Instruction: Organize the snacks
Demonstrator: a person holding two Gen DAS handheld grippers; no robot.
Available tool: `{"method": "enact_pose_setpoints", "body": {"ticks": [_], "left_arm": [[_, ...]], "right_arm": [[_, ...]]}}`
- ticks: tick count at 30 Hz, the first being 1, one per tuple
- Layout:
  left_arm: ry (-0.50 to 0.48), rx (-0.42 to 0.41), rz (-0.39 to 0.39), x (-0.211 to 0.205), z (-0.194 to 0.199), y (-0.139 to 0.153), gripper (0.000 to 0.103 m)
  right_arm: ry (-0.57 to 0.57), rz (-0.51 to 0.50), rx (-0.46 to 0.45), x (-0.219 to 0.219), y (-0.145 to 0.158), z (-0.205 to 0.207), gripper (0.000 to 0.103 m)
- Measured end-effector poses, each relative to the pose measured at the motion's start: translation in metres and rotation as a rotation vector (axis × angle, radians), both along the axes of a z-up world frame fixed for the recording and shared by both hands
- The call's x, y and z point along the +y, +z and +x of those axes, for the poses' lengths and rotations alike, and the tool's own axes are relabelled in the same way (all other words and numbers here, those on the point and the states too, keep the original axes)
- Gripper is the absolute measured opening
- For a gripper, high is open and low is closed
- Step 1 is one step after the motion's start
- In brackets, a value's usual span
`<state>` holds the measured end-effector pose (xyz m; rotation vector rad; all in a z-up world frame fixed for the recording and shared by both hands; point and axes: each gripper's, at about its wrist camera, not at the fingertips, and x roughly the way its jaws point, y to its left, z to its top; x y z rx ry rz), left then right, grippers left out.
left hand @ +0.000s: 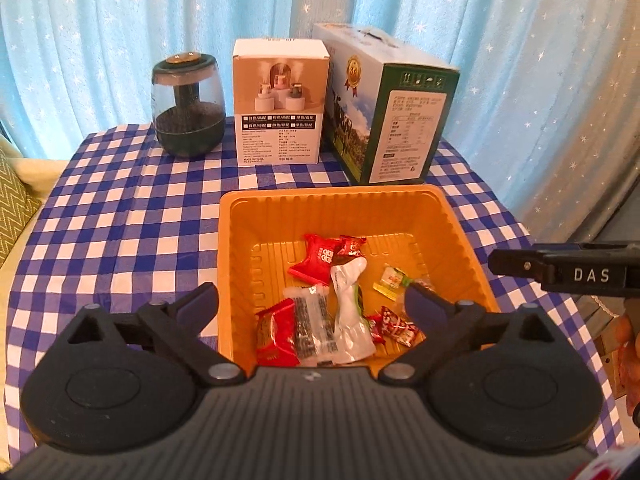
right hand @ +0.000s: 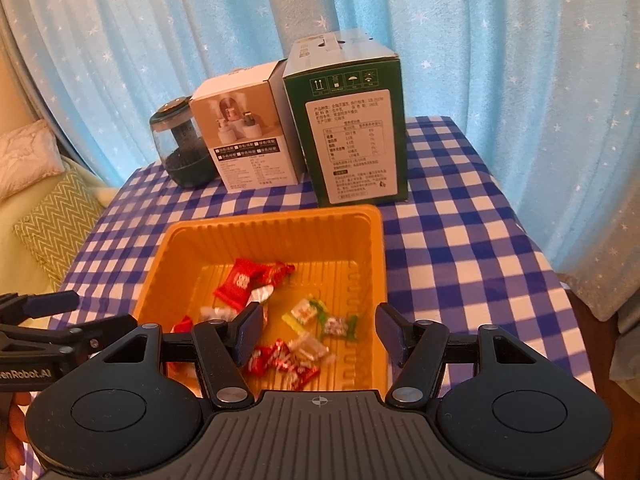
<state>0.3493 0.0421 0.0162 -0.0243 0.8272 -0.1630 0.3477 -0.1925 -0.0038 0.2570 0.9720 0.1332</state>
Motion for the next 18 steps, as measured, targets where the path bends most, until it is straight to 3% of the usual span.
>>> {"method": "enact_pose_setpoints", "body": {"ticks": [6,18], "left_arm": [[0.004,-0.025,0.01,0.0,-0.03,0.014,0.103],[0.016,-0.101,0.033,-0.006,-0.115,0.035,0.103]], "right_arm": [[-0.006,-0.011,-0.008,-0.001,0.017,-0.027,0.076],[-0.013,0.012,-0.009,-0.004,0.048,-0.101,0.084]]}}
